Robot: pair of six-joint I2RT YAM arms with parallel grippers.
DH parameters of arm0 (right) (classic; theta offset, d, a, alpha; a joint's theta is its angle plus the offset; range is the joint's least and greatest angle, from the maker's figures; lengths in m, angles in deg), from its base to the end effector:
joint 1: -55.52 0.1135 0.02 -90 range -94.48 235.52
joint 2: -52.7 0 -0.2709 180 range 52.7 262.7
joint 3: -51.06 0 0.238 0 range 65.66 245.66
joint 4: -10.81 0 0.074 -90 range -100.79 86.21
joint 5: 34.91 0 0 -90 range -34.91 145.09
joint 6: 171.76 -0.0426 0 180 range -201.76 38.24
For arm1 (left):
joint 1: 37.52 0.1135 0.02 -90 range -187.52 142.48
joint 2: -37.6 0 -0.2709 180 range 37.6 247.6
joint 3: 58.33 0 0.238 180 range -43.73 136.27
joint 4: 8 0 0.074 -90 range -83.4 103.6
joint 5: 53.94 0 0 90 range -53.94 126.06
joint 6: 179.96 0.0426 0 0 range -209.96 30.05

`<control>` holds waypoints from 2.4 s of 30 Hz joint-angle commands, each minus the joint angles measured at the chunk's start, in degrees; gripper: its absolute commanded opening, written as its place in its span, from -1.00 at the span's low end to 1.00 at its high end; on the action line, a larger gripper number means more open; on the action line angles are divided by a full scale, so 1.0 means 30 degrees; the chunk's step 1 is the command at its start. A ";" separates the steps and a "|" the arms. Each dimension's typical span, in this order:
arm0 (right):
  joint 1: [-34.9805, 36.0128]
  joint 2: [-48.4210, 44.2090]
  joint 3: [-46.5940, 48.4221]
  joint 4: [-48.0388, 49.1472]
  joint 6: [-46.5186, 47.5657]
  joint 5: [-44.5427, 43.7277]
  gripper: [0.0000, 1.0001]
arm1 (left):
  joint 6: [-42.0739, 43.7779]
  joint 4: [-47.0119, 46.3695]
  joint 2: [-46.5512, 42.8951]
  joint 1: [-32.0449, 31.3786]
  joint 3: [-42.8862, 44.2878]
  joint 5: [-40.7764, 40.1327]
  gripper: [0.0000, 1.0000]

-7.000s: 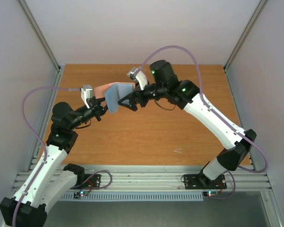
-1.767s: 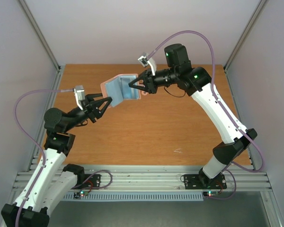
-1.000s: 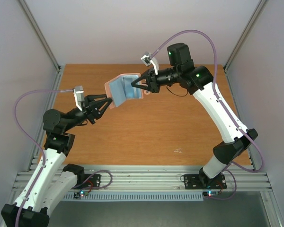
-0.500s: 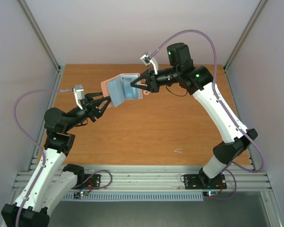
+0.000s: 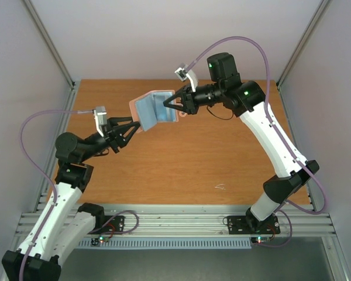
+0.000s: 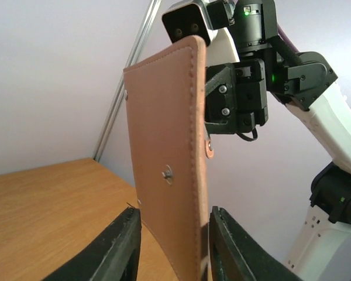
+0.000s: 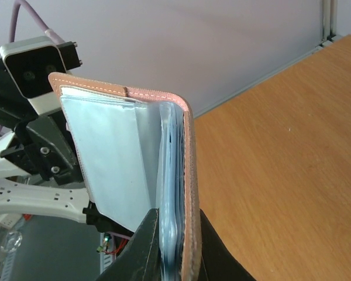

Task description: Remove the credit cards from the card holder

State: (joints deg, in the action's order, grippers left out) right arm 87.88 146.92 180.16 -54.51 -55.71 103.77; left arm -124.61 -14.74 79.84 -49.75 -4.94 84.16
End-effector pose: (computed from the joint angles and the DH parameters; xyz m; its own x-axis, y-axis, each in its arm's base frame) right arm 0.2559 0.2000 0.4680 0.0109 -0.3364 -0.9417 -0.9968 0.0706 -0.0368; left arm 0.1403 -0.0629 0.3731 -0.2270 -0.3393 -0.9129 0.8565 0.3765 -0.3530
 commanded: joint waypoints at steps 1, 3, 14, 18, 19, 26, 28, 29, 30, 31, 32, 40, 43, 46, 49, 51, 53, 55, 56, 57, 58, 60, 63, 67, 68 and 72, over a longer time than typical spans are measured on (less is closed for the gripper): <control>0.0072 -0.0217 0.0714 -0.0485 0.0406 0.0156 -0.98 | 0.0119 -0.1085 0.0564 0.0043 0.0528 -0.0075 -0.43; 0.0083 -0.0228 0.0741 -0.0474 0.0334 0.0372 -0.98 | 0.0175 -0.0922 0.0678 0.0048 0.0640 -0.0527 -0.50; 0.0057 -0.0150 0.0667 -0.0306 0.0470 -0.0477 -0.98 | 0.0305 -0.0461 0.0870 0.0033 0.0456 -0.0075 -0.06; -0.0005 -0.0071 0.0897 -0.0421 0.0528 -0.0877 -0.98 | 0.1050 -0.0158 0.0486 0.0013 0.0355 -0.0057 -0.04; -0.0005 0.0088 0.1115 -0.0655 0.0523 -0.0943 -0.98 | 0.1250 -0.0145 0.0419 0.0005 0.0334 -0.0075 -0.04; -0.0008 0.0385 0.2045 -0.1580 0.0429 -0.1374 -0.98 | 0.1370 -0.0394 0.0334 -0.0839 0.0280 0.0373 -0.04; -0.0005 0.0196 0.1918 -0.1653 0.0454 -0.1587 -0.98 | 0.1185 -0.0494 0.0262 -0.1057 0.0162 0.0147 -0.03; -0.0005 0.0139 0.1891 -0.1743 0.0433 -0.1608 -0.98 | 0.0925 -0.0564 0.0183 -0.1092 0.0097 -0.0057 -0.02; -0.0005 0.0063 0.1910 -0.1849 0.0467 -0.1650 -0.98 | 0.0743 -0.0690 0.0092 -0.1092 0.0052 -0.0240 0.00; -0.0005 -0.0002 0.1905 -0.1991 0.0477 -0.1681 -0.98 | 0.0507 -0.0753 -0.0011 -0.1106 -0.0016 -0.0470 0.02; -0.0001 -0.0072 0.1915 -0.2093 0.0491 -0.1670 -0.98 | 0.0214 -0.0783 -0.0104 -0.1098 -0.0057 -0.0691 0.03; 0.0458 -0.0899 0.0411 -0.1229 -0.0227 -0.1595 -0.98 | -0.1007 -0.0121 -0.0215 -0.1103 0.0040 -0.2028 0.03; 0.0627 -0.1119 0.0279 -0.1196 -0.0450 -0.1775 -0.97 | -0.1198 -0.0144 -0.0198 -0.1110 -0.0033 -0.2311 -0.12; 0.0788 -0.1384 0.0013 -0.1200 -0.0583 -0.1771 -0.98 | -0.1392 -0.0193 -0.0135 -0.1181 -0.0086 -0.2441 -0.33; 0.0891 -0.1541 -0.0160 -0.1234 -0.0977 -0.1385 -0.98 | -0.1500 -0.0297 -0.0247 -0.1212 -0.0233 -0.2702 -0.52; 0.0953 -0.1672 -0.0303 -0.1273 -0.1062 -0.1394 -0.98 | -0.1807 -0.0554 -0.0450 -0.1197 -0.0418 -0.2710 -0.62; 0.0983 -0.1802 -0.0440 -0.1280 -0.1106 -0.1404 -0.98 | -0.1948 -0.0672 -0.0563 -0.1197 -0.0485 -0.2617 -0.76; 0.0989 -0.1908 -0.0568 -0.1317 -0.1150 -0.1185 -0.98 | -0.2076 -0.0628 -0.0627 -0.1212 -0.0505 -0.2574 -0.88; 0.0998 -0.1929 -0.0617 -0.1338 -0.1151 -0.1015 -0.98 | -0.2178 -0.0672 -0.0668 -0.1199 -0.0514 -0.2518 -0.90; 0.0992 -0.1957 -0.0634 -0.1429 -0.1130 -0.0949 -0.98 | -0.2223 -0.0725 -0.0710 -0.1216 -0.0581 -0.2485 -0.90; 0.0976 -0.1961 -0.0666 -0.1499 -0.1123 -0.0952 -0.98 | -0.2266 -0.0736 -0.0788 -0.1199 -0.0659 -0.2470 -0.90; 0.1015 -0.1918 -0.0637 -0.1634 -0.1206 -0.0953 -0.97 | -0.2196 -0.0515 -0.0889 -0.1206 -0.0793 -0.2547 -0.99; 0.1331 -0.1770 -0.0757 -0.1309 -0.1527 -0.0920 -0.88 | -0.2065 -0.0253 -0.0869 -0.1226 -0.0817 -0.3032 -1.00; 0.2570 -0.0747 -0.0313 -0.1232 -0.1338 -0.2000 -0.44 | -0.2083 -0.0804 -0.0401 -0.1426 -0.0392 -0.2625 -1.00; 0.2752 -0.0491 -0.0263 -0.1137 -0.1307 -0.2054 -0.26 | -0.2143 -0.0756 -0.0252 -0.1497 -0.0316 -0.2766 -1.00; 0.3693 -0.0141 -0.0347 -0.1072 -0.1039 -0.4797 0.36 | -0.2462 -0.0143 0.0023 -0.1579 -0.0094 -0.3899 -0.99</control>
State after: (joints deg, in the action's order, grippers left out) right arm 96.10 144.80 178.21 -58.23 -59.84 96.89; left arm -131.10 -13.56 79.34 -53.99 -6.78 75.54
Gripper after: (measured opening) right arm 0.582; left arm 0.031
